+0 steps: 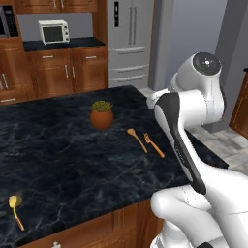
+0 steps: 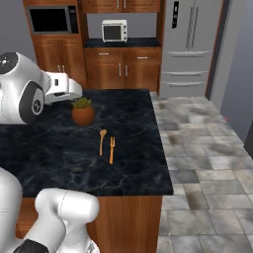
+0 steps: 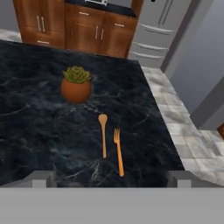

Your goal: Organize the utensils by type. Pick up the wooden spoons from the counter and place them in the open cabinet. Then pick up the metallic utensils from the counter and place them in the open drawer.

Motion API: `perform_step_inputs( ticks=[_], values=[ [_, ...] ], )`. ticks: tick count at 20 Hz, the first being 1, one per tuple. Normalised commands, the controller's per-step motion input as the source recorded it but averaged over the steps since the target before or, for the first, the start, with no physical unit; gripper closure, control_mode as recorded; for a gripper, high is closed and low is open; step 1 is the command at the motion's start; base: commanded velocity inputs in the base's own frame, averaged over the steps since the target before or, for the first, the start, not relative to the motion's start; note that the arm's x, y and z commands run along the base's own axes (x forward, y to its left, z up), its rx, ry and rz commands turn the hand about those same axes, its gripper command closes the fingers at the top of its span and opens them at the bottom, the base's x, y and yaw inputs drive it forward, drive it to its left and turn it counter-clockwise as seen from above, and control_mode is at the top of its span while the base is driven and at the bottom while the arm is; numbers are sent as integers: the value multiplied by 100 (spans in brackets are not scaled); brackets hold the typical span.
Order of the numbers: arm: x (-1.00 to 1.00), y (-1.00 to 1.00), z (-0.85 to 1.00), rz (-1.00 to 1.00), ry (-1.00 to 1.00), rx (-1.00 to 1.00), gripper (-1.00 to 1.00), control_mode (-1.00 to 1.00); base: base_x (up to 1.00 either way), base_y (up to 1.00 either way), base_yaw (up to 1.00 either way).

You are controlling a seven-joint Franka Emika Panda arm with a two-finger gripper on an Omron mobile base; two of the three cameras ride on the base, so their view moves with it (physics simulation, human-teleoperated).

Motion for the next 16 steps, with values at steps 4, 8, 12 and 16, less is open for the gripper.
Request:
perform_step_inputs(
  ticks=[4, 8, 12, 16],
  values=[
    [53, -2, -22, 0, 4, 0, -100, -100, 0, 0, 0],
    [52, 1, -39, 0, 12, 0, -100, -100, 0, 0, 0],
    [46, 1, -49, 0, 12, 0, -100, -100, 0, 0, 0],
    [46, 3, -51, 0, 11, 0, -100, -100, 0, 0, 0]
  ],
)
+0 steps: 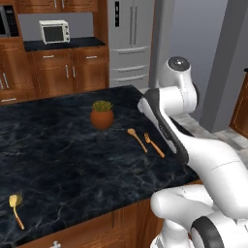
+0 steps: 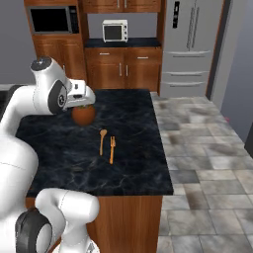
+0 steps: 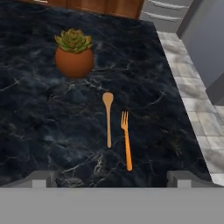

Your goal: Organize the utensils by type. Pick up the wooden spoons from the counter and place them in the open cabinet. Then pick up the metallic utensils from the counter and place them in the open drawer.

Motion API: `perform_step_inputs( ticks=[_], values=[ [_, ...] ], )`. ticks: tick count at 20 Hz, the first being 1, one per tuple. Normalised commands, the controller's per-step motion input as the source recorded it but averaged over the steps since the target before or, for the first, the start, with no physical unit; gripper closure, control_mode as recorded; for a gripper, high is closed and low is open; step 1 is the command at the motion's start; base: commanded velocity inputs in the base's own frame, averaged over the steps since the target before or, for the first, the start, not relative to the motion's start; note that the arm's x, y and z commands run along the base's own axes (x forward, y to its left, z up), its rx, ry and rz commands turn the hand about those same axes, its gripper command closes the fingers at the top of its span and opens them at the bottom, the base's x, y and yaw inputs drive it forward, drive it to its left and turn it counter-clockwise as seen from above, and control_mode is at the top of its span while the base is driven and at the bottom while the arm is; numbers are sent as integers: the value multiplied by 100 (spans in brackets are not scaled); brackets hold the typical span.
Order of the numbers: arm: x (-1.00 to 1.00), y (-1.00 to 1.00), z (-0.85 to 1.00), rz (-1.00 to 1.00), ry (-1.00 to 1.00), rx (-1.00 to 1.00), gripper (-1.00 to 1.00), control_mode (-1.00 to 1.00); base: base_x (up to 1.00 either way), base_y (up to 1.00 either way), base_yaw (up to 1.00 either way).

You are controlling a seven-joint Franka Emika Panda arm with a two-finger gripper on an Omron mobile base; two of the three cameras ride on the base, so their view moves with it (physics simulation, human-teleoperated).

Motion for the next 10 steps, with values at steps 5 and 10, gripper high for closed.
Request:
perform_step_inputs(
  ticks=[5, 10],
  values=[
    [41, 9, -40, 0, 6, 0, -100, -100, 0, 0, 0],
    [32, 11, -35, 0, 6, 0, -100, -100, 0, 0, 0]
  ],
)
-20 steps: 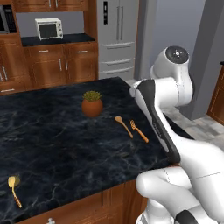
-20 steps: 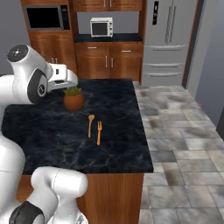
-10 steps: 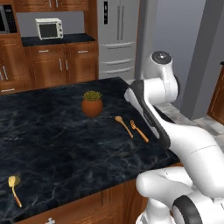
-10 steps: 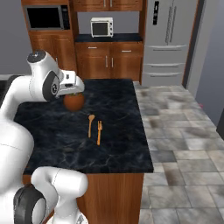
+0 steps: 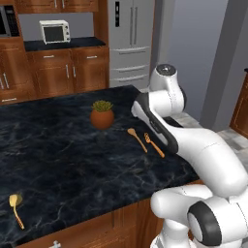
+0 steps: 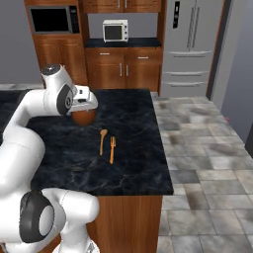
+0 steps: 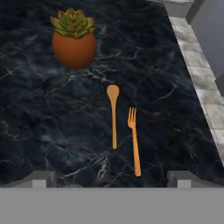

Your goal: Organize the utensils by type. Pick up the wooden spoons from the counter and place them in the open cabinet. Then pick up the metallic utensils from the counter and place them in the open drawer.

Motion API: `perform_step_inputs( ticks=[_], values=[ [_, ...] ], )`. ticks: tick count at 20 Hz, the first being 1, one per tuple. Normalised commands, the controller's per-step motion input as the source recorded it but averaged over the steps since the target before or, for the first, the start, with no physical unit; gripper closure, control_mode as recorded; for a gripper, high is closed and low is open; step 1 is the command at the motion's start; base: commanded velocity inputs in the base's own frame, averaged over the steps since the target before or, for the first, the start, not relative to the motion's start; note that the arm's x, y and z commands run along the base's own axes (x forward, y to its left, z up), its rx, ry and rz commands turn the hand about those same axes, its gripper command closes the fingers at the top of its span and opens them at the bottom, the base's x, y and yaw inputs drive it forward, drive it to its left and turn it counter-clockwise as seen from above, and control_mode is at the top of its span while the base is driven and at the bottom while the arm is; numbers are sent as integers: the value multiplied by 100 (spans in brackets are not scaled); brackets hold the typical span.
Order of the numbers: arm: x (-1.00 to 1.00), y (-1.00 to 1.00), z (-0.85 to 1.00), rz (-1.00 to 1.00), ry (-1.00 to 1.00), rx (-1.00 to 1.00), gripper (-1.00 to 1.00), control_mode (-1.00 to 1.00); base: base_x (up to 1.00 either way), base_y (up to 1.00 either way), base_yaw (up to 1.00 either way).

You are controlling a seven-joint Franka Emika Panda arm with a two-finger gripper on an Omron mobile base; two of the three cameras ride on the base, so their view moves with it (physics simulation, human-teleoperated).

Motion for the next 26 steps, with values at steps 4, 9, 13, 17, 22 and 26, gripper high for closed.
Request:
perform_step_inputs(
  ticks=[4, 9, 13, 17, 22, 26],
  values=[
    [8, 5, -31, 0, 6, 0, -100, -100, 0, 0, 0],
    [3, 2, -35, 0, 5, 0, -100, -100, 0, 0, 0],
    [23, -3, -34, 2, 0, 0, -100, -100, 0, 0, 0],
    [41, -7, -43, 7, 15, 0, -100, -100, 0, 0, 0],
    [42, -7, -46, 6, 20, 0, -100, -100, 0, 0, 0],
    [39, -6, -41, 3, 19, 0, -100, -100, 0, 0, 0]
  ],
)
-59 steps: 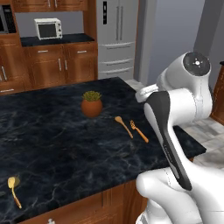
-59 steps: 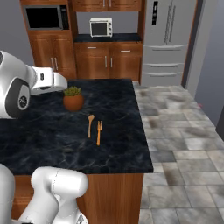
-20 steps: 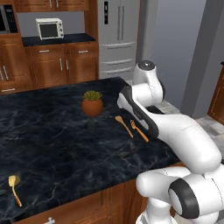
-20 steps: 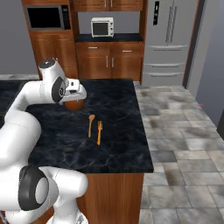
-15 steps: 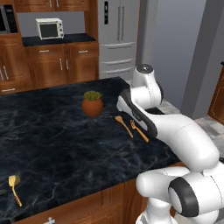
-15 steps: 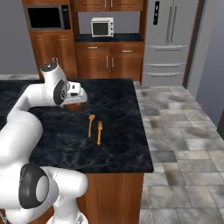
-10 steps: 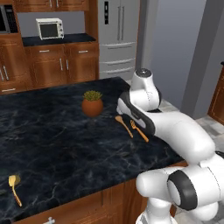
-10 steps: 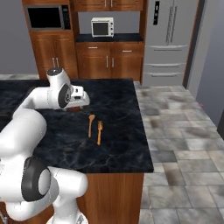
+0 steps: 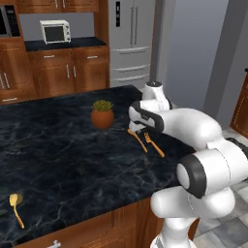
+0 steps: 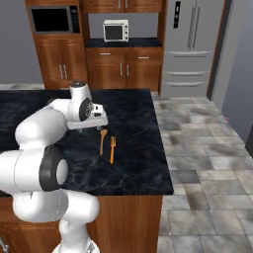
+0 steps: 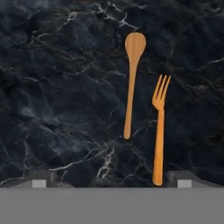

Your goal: Organize the utensils by type. Pick up the wooden spoons from the counter and place them in the open cabinet. Then pick up the metallic utensils from the counter and place them in the open drawer.

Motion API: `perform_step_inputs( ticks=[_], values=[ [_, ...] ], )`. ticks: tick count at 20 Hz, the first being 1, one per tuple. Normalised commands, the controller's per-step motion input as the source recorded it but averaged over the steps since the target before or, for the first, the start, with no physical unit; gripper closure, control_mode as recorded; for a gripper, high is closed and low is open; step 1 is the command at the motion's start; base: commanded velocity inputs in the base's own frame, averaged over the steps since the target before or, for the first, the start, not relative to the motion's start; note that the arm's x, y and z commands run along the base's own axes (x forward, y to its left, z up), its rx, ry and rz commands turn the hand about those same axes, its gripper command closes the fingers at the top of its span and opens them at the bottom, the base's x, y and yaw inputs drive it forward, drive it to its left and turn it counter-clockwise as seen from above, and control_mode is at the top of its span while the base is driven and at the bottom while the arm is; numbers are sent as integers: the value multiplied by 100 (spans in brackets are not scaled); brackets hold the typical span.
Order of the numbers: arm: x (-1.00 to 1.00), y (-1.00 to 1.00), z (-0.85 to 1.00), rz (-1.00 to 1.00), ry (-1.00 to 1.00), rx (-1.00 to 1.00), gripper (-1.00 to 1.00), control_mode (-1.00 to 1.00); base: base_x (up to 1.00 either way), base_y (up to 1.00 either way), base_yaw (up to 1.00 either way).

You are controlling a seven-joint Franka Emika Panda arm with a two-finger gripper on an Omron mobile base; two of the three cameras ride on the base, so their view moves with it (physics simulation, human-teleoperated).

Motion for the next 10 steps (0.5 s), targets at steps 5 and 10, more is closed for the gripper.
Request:
perform_step_inputs(
  ticks=[5, 10],
  values=[
    [45, -1, -37, 0, 14, 0, -100, -100, 0, 0, 0],
    [40, 0, -45, 0, 7, 0, -100, -100, 0, 0, 0]
  ],
)
